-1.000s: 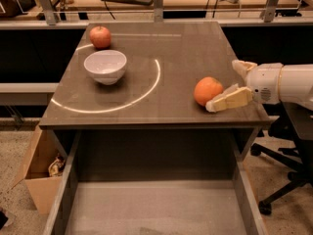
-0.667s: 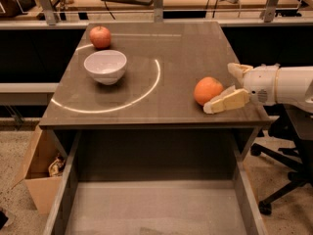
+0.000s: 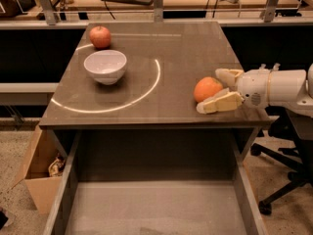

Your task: Place orange into top drawer

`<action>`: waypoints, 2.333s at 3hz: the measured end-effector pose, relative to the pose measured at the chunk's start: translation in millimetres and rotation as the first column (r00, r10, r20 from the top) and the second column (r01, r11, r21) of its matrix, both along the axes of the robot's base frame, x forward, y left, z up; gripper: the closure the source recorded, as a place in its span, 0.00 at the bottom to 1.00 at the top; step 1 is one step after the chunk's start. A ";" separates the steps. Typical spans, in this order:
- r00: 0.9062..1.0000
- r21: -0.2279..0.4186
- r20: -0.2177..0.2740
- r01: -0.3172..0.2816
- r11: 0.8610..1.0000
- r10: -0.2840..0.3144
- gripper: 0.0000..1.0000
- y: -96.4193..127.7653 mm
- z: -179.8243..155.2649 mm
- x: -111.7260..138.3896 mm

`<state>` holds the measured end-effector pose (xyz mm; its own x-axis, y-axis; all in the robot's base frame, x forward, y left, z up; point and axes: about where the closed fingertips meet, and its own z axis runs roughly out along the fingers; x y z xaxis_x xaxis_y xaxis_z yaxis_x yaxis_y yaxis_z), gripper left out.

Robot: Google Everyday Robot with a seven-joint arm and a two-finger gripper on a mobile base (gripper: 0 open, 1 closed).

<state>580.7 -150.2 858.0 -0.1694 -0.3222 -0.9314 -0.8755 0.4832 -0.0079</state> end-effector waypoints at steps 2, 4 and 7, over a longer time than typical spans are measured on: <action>1.000 0.000 -0.001 -0.008 1.000 0.008 0.61 4.8 -0.1 0.2; 1.000 0.001 -0.002 -0.017 1.000 0.017 1.00 10.1 -0.3 0.3; 0.999 -0.080 0.044 -0.026 0.996 0.029 1.00 32.9 46.5 -53.0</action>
Offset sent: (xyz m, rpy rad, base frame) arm 0.0001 0.0020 0.0000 0.0000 0.0003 0.0033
